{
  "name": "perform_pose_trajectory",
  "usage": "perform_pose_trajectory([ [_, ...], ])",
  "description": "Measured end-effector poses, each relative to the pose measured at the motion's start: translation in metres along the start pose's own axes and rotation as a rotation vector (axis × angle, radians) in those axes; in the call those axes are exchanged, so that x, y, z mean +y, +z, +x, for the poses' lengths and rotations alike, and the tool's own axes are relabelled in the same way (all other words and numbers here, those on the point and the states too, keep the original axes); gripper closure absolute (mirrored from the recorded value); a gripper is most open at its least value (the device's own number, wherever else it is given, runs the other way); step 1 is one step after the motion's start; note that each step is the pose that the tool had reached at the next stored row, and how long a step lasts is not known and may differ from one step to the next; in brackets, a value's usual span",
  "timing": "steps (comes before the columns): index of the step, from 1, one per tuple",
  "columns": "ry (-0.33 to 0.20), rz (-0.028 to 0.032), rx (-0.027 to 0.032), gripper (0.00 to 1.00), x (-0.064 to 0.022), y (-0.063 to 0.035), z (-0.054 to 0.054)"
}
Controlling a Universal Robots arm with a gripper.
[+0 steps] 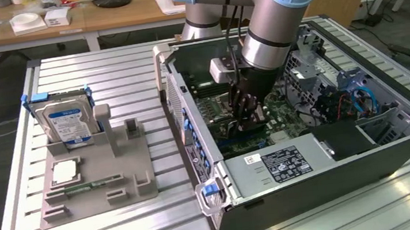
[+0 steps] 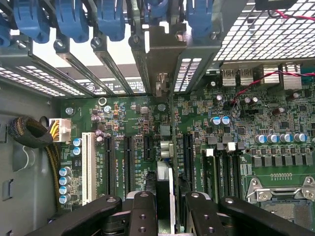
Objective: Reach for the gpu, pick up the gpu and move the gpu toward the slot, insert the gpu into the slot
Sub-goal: 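Insert the gpu into the slot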
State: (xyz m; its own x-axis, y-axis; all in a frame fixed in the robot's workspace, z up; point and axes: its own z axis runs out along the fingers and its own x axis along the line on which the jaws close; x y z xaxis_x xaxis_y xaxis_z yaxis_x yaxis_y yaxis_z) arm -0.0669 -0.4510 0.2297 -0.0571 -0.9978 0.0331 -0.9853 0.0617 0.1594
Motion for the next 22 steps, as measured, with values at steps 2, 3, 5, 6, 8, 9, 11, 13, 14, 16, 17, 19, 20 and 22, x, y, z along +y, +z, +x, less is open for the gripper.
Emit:
perform_pose_trajectory([
  [2,0.000,0.0000,0.0001,0.73,0.0000,0.0000,0.0000],
  [3,0.000,0.0000,0.0000,0.73,0.0000,0.0000,0.0000],
  [5,0.000,0.0000,0.0000,0.73,0.0000,0.0000,0.0000],
  [6,0.000,0.0000,0.0000,0.73,0.0000,0.0000,0.0000],
  [8,0.000,0.0000,0.0000,0.73,0.0000,0.0000,0.0000],
  [9,0.000,0.0000,0.0000,0.73,0.0000,0.0000,0.0000],
  [11,0.000,0.0000,0.0000,0.73,0.0000,0.0000,0.0000],
  [13,0.000,0.0002,-0.0008,0.72,0.0000,0.0003,-0.0001],
  [14,0.000,0.0001,-0.0004,0.65,0.0000,0.0002,-0.0001],
  [16,0.000,0.0001,-0.0001,0.65,0.0000,0.0001,0.0000],
  [17,0.000,0.0001,-0.0001,0.65,0.0000,0.0001,0.0000],
  [19,0.000,0.0000,-0.0001,0.65,0.0000,0.0000,0.0000],
  [20,0.000,0.0000,-0.0001,0.65,0.0000,0.0000,0.0000],
  [22,0.000,0.0000,-0.0001,0.65,0.0000,0.0000,0.0000],
])
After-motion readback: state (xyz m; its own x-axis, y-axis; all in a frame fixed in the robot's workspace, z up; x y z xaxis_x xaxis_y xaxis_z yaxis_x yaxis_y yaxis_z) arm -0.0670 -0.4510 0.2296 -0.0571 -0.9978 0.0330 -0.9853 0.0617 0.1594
